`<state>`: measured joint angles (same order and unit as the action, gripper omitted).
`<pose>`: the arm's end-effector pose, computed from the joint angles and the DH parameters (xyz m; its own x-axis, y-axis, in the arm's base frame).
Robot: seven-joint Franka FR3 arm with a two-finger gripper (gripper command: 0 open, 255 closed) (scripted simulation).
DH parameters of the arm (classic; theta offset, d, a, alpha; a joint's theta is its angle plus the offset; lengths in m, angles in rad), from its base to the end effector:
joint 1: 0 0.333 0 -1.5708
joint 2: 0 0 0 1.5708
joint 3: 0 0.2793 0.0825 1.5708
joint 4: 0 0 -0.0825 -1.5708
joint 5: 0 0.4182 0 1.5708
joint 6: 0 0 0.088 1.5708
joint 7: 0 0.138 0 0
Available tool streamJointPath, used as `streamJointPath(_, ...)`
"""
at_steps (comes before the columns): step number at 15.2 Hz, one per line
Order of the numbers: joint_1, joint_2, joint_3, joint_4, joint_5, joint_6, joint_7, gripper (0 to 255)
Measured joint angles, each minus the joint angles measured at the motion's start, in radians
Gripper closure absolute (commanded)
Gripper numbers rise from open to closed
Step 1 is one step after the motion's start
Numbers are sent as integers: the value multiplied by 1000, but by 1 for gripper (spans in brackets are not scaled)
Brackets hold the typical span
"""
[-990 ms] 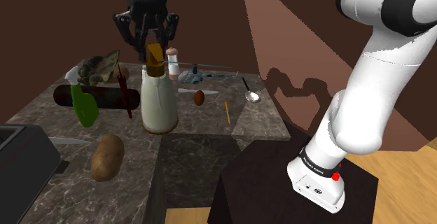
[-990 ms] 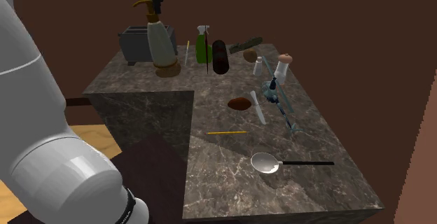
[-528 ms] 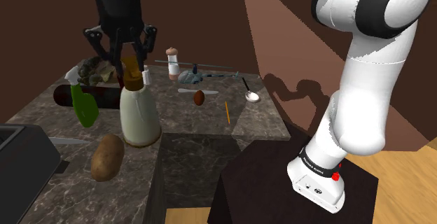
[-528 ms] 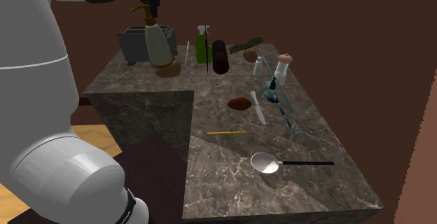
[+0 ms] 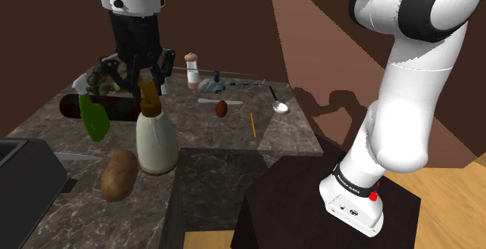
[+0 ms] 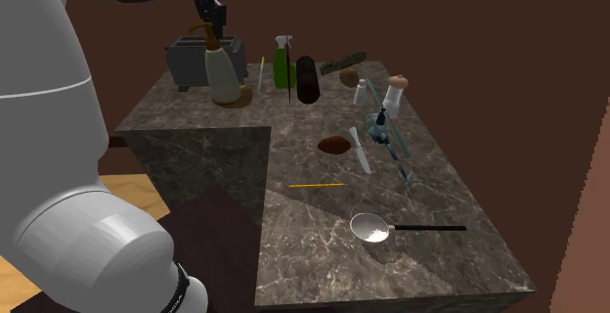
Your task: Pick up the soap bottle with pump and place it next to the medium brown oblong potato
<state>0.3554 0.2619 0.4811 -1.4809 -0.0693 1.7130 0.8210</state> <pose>0.4663 0.4655 0.4677 0.9992 0.0120 -0.0379 0.0107 -0.9993 -0.0348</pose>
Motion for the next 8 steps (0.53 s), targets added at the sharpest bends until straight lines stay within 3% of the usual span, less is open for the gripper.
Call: streamJointPath(8, -8, 1, -4, -105, -1, 105, -4, 255)
